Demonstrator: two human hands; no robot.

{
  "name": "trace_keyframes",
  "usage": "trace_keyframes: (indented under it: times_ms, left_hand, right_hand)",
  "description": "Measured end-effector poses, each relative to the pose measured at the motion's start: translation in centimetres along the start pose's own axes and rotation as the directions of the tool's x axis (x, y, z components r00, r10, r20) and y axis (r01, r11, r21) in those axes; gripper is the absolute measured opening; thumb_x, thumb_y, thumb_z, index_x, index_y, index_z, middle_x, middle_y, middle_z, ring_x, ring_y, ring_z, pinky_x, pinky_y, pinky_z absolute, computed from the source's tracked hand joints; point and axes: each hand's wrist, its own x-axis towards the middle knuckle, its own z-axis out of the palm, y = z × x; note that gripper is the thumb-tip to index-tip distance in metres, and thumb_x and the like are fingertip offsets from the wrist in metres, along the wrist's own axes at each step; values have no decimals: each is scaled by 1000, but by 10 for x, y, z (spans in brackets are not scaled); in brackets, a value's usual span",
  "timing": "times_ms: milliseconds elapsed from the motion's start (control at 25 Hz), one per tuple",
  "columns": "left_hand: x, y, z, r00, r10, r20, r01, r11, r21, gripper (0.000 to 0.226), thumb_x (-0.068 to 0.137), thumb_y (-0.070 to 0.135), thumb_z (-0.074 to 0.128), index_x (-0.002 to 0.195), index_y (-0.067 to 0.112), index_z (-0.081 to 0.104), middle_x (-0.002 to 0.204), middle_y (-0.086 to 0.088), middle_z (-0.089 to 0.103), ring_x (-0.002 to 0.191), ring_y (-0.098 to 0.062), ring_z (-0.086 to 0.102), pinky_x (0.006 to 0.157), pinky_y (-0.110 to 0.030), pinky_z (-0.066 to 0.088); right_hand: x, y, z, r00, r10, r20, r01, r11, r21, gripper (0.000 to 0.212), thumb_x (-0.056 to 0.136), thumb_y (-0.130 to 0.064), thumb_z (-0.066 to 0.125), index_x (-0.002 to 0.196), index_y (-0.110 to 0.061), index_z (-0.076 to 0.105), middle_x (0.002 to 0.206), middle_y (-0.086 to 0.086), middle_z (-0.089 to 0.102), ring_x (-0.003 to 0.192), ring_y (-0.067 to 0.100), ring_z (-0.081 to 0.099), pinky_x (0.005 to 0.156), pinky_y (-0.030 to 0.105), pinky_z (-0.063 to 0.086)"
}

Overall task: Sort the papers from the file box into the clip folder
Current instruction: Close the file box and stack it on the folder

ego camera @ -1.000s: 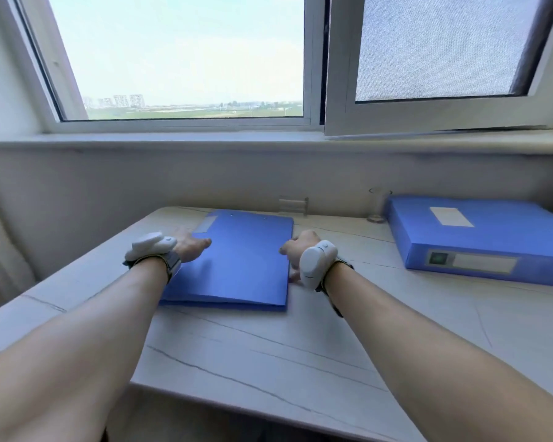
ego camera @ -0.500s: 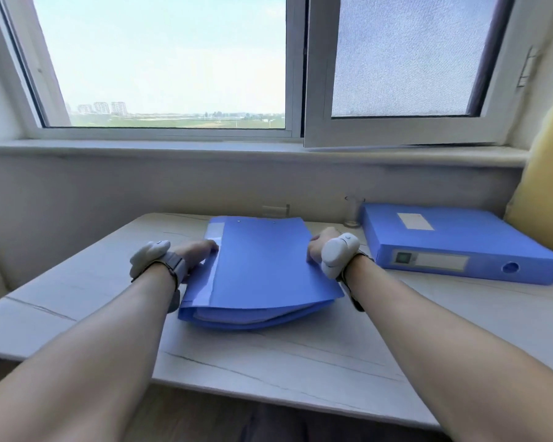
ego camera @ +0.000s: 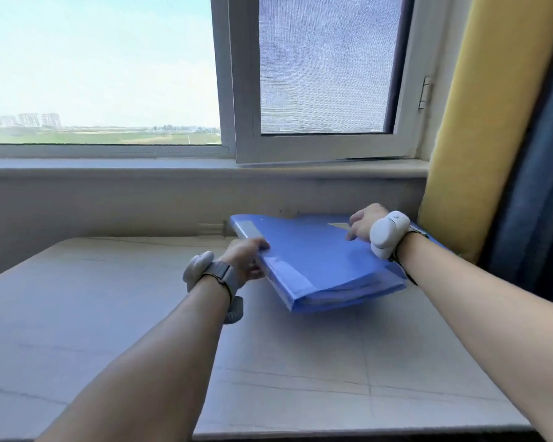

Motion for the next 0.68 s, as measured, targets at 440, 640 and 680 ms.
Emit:
trace_keyframes:
  times_ms: [440,640,680]
  left_hand:
    - [12,-26,115,985,16,-172,-18,1000,-10,58,72,14,71,108,7,26,79,-13,51,67,-28,64,66,-46,60]
    - [32,-25,106,921,205,-330,-11,862,506,93,72,42,67,146,13,16,137,-19,38,125,-36,42,103,-41,35]
    - [36,-23,103,907,225,-356,0,845,535,94,75,43,65,148,14,14,143,-19,30,132,-37,33,108,-42,29]
  right_hand:
    - [-17,29,18,959,-74,273,153,947,-281,69,69,-51,75,123,-11,61,130,10,60,121,27,55,100,35,44]
    - [-2,30,15,938,-32,346,159,925,-345,69,72,-21,72,136,-19,49,138,1,53,118,22,54,86,27,45]
    - [0,31,12,939,-31,343,150,933,-326,70,73,-13,69,139,-21,47,140,0,50,119,21,52,83,23,41]
